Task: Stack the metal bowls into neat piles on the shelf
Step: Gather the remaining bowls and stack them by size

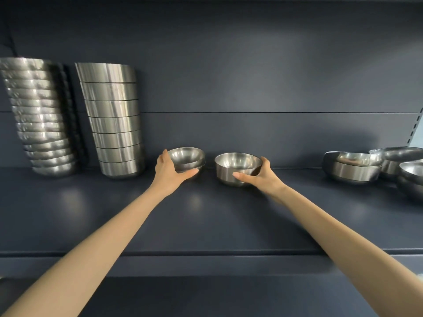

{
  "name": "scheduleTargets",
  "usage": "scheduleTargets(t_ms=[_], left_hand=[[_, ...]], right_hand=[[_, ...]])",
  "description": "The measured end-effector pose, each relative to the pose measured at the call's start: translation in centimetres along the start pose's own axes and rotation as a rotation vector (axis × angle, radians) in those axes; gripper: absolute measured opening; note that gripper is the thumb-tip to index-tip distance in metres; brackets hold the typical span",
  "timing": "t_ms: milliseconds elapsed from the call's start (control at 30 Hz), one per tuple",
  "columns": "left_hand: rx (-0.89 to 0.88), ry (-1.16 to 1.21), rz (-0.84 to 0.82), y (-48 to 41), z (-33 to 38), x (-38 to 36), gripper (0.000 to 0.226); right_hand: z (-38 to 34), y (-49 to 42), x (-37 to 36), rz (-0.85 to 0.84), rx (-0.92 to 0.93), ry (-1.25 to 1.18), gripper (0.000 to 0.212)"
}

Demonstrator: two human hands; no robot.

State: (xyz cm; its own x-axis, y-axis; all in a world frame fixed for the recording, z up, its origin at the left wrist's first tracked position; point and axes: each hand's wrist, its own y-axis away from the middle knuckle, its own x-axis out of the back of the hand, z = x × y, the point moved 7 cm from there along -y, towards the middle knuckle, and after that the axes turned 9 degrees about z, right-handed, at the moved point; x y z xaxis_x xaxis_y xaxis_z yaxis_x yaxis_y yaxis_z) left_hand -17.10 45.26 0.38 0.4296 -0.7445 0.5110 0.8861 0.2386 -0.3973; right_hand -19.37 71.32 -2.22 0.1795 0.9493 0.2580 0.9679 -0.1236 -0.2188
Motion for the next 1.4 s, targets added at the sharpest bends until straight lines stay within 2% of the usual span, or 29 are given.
scheduleTargets(t_ms=[67, 200, 433, 533, 633, 667, 733, 800, 833, 967, 1067, 1200, 1400], left_hand=[[0.011, 0.019, 0.019, -0.3, 0.0, 0.1, 0.108], [0.001, 0.019, 0.035, -0.3, -0.1, 0.7, 0.106], [-0.195, 0.008, 0.13, 0.6, 3.0, 2.8, 0.085], [-0.217, 0.083, 0.075, 0.2, 5.0, 3.2, 0.077], [-0.2, 0.174, -0.002, -0.8, 7.0, 3.3, 0.079], [-0.2, 0.202, -0.009, -1.2, 7.8, 3.5, 0.081], [-0.218, 0.251, 0.0, -2.1, 9.5, 4.4, 0.077], [-0.265, 0.307, 0.034, -3.1, 11.1, 6.3, 0.053], [-0.284, 0.314, 0.061, -3.6, 11.9, 7.7, 0.044], [-0.35, 0.201, 0.15, -5.9, 13.6, 14.0, 0.053], [-0.363, 0.131, 0.182, -7.4, 13.5, 18.4, 0.04], [-0.355, 0.143, 0.201, -10.0, 11.6, 23.2, 0.024], [-0.371, 0.164, 0.217, -13.5, 10.0, 27.6, 0.043]], right_hand=[[-0.1, -0.2, -0.2, 0.041, 0.01, 0.005, 0.112], [-0.4, -0.4, 0.1, 0.116, 0.049, 0.038, 0.109], [-4.1, -0.5, 1.4, 0.189, 0.149, -0.06, 0.087], [-6.6, -0.8, 1.1, 0.158, 0.191, -0.122, 0.081], [-9.5, -0.8, 0.3, 0.105, 0.228, -0.181, 0.074], [-10.6, -0.8, -0.2, 0.078, 0.24, -0.205, 0.075], [-13.3, -0.9, -1.3, 0.022, 0.269, -0.239, 0.093], [-16.2, -1.2, -2.3, 0.012, 0.305, -0.272, 0.117], [-17.5, -1.6, -2.7, 0.009, 0.325, -0.285, 0.122], [-23.2, -2.8, -5.7, -0.053, 0.435, -0.278, 0.12], [-27.3, -2.4, -8.7, -0.102, 0.465, -0.293, 0.122], [-31.0, -3.2, -13.5, -0.142, 0.482, -0.249, 0.107], [-34.3, -4.5, -18.2, -0.088, 0.497, -0.245, 0.106]])
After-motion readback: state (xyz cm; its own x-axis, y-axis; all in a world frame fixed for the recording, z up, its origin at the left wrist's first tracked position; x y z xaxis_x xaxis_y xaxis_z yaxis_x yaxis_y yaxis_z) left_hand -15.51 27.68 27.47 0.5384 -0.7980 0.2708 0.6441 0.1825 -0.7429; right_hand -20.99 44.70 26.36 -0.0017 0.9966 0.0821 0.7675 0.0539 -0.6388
